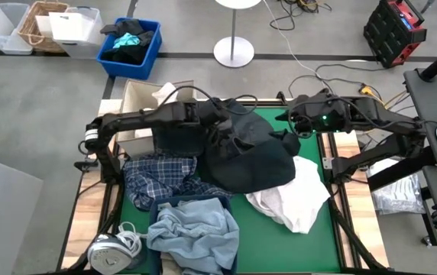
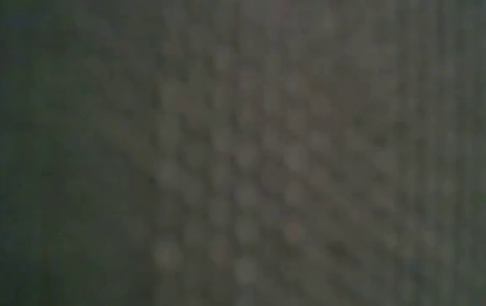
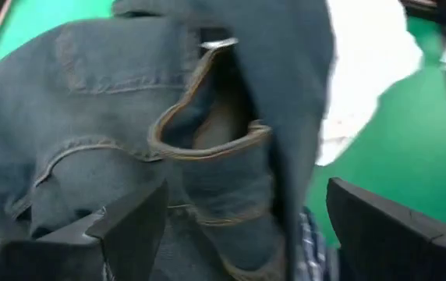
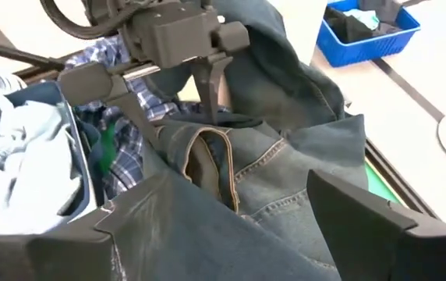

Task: Sort clothes
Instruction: Put the blue pants into the blue laundry organizer

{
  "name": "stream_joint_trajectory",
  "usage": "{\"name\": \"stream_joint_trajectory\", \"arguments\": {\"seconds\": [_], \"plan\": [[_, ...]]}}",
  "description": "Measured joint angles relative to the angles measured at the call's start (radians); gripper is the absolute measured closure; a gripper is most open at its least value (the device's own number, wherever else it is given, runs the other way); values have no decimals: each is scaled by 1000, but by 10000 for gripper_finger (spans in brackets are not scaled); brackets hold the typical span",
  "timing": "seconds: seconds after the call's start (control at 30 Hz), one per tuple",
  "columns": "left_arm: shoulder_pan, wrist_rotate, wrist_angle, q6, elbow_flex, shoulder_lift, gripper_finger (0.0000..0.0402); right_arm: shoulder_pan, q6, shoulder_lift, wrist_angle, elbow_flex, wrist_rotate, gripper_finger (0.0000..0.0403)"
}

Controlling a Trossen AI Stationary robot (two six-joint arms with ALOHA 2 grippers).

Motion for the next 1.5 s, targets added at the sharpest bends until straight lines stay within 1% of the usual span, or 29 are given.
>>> {"name": "stream_joint_trajectory", "arguments": {"seconds": [0.07, 0.2, 0.3, 0.37, 0.47, 0.57, 0.67, 0.77, 0.87, 0.9, 1.03, 1.13, 1.23, 1.3, 1.37, 1.5], "plan": [[0, -26, 32, -26, -35, 0, 80, 0, -4, 3, 0, 0, 8, 113], [0, -25, 111, -65, -93, 0, 80, 0, -31, 28, 0, 0, 15, 108], [-2, -25, 160, -68, -118, 0, 83, 0, -53, 47, 9, 0, 18, 111], [-2, -25, 193, -71, -135, -1, 91, 0, -62, 59, 26, 0, 19, 115], [-2, -25, 194, -71, -149, 0, 113, 0, -68, 70, 49, 0, 20, 122], [-2, -25, 207, -63, -161, 2, 149, 0, -71, 77, 60, 0, 34, 127], [-2, -25, 212, -59, -162, 19, 202, 0, -73, 79, 73, 0, 41, 129], [-2, -25, 217, -43, -162, 27, 274, 0, -76, 81, 77, 0, 46, 126], [-2, -25, 222, -34, -162, 27, 365, 0, -78, 84, 78, 0, 67, 124], [-2, -25, 223, -34, -162, 26, 382, 0, -77, 84, 79, 0, 67, 124], [-2, -26, 226, -27, -160, -14, 390, 0, -89, 81, 90, 0, 68, 133], [-2, -53, 218, -26, -113, -58, 395, 0, -97, 72, 96, 0, 79, 140], [-2, -83, 187, -9, -22, -91, 396, -2, -111, 62, 96, 0, 118, 145], [-1, -104, 151, 13, 63, -103, 397, -2, -124, 53, 103, 0, 143, 146], [-2, -135, 82, 41, 168, -105, 398, -2, -142, 40, 126, 0, 155, 145], [-2, -225, -63, 80, 385, -97, 399, -2, -150, 7, 204, 22, 156, 132]]}}
